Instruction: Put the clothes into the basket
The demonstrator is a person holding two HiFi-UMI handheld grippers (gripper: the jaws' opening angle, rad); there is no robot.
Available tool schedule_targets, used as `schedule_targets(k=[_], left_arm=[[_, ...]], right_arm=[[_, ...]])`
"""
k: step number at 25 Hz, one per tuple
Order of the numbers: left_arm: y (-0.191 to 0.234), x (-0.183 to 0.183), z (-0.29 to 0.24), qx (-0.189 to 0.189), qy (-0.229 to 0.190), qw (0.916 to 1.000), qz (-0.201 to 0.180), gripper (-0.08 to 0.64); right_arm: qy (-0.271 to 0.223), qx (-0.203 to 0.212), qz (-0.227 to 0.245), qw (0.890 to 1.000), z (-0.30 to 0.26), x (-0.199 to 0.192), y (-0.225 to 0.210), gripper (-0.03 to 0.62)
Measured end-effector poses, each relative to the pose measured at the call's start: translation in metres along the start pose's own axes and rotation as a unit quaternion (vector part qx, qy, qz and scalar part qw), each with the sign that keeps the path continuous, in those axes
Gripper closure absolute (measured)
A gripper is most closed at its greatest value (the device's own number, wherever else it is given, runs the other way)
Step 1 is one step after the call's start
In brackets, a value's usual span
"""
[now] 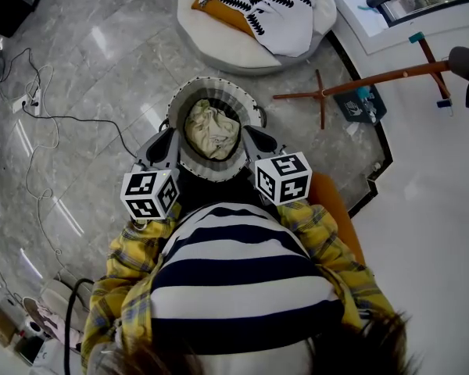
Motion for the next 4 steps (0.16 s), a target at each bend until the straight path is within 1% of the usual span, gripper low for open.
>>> schedule_targets(k=[4], left_arm=[[0.0002,-0.0017,-0.0027,0.001,0.001,1.0000,0.004,0.522]], right_arm=[[0.001,-0.001,-0.001,1.000,0.0001,-0.0008,-0.0031,0.566]])
Point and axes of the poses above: the fingertips, and each gripper's own axes: z backward along the fingers, y to its left, x out of its top, the point moved 8 cm from there along z, backward along the fingers, and after that the axes turned 4 degrees about y, right-handed, at the moved point
